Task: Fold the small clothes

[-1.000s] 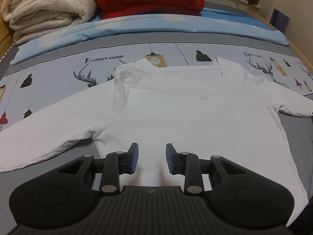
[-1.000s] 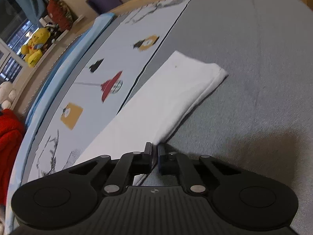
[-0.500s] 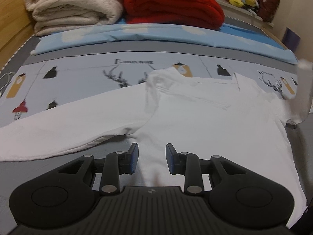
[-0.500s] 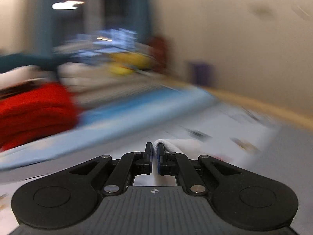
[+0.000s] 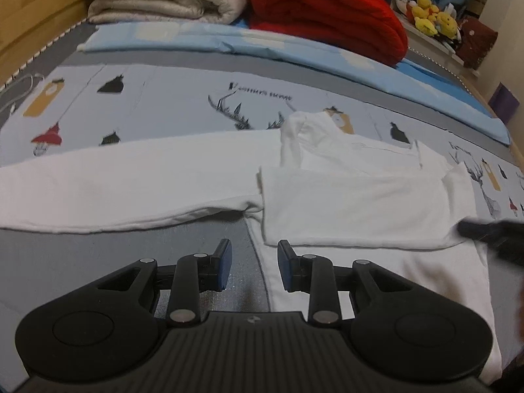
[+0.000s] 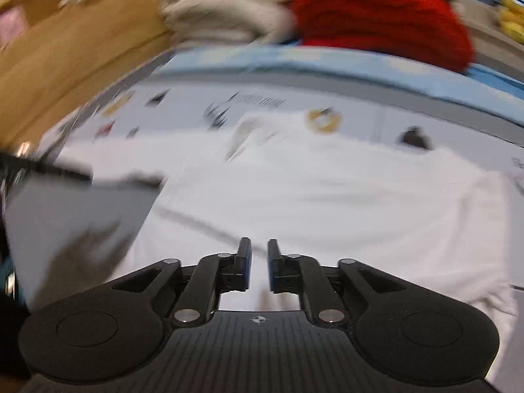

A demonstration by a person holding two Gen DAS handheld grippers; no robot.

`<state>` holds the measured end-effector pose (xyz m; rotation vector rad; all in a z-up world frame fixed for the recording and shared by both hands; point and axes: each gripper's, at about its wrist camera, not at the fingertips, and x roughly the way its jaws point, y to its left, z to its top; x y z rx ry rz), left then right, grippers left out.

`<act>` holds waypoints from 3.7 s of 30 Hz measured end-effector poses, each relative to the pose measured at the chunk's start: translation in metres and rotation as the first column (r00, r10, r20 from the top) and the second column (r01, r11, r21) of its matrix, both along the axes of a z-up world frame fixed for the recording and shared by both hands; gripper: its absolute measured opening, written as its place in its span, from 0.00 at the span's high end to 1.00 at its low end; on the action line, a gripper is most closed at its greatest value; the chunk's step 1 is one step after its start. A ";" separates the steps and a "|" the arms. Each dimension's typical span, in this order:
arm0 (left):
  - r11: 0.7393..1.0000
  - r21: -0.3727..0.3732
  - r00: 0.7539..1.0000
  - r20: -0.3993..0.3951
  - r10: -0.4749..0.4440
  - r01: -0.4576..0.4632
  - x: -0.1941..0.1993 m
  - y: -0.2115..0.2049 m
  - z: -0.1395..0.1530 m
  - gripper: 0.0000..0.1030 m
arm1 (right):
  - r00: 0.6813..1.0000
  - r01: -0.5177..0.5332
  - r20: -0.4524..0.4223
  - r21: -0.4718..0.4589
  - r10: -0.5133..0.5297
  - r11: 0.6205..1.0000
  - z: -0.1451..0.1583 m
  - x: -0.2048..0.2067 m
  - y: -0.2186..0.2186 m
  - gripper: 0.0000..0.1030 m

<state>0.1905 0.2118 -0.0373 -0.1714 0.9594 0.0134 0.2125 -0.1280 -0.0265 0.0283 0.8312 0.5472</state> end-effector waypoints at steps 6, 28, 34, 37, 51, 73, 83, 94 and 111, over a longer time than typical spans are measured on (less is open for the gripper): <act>0.996 -0.072 0.999 -0.013 0.046 -0.046 0.019 0.012 -0.024 0.75 | 0.967 0.254 -0.035 0.077 -0.252 0.964 0.015 0.010 -0.069 0.71; 0.999 -0.035 0.999 0.021 0.039 -0.039 0.135 -0.030 -0.073 0.97 | 0.660 0.717 -0.408 0.090 -0.631 0.691 -0.080 0.063 -0.194 0.95; 0.996 -0.092 0.966 0.256 0.029 -0.005 0.127 -0.037 -0.023 0.97 | 0.566 0.821 -0.347 0.318 -0.748 0.473 -0.047 0.034 -0.222 0.98; 0.997 -0.057 0.984 0.168 0.056 -0.047 0.134 -0.034 -0.036 0.94 | 0.515 0.856 -0.339 0.256 -0.787 0.449 -0.054 0.030 -0.223 0.99; 0.968 -0.216 0.972 -0.223 0.079 -0.128 0.134 -0.011 -0.083 0.72 | 0.722 0.691 -0.293 0.258 -0.627 0.675 -0.062 0.054 -0.191 0.85; 0.996 -0.082 0.986 -0.158 -0.055 0.042 0.121 -0.042 -0.075 0.65 | 0.691 0.700 -0.281 0.033 -0.666 0.713 -0.081 0.057 -0.169 0.74; 0.998 0.036 0.998 0.048 0.050 -0.052 0.101 -0.024 -0.036 0.64 | 0.741 0.660 -0.130 -0.046 -0.659 0.750 -0.046 0.053 -0.138 0.74; 0.930 0.048 0.930 0.083 0.359 -0.364 0.072 0.105 -0.026 0.64 | 0.795 0.603 -0.069 -0.030 -0.603 0.798 -0.014 0.056 -0.098 0.74; 0.685 -0.096 0.692 -0.074 0.719 -0.722 -0.007 0.298 -0.070 0.53 | 0.810 0.584 -0.028 -0.051 -0.586 0.810 0.002 0.068 -0.081 0.74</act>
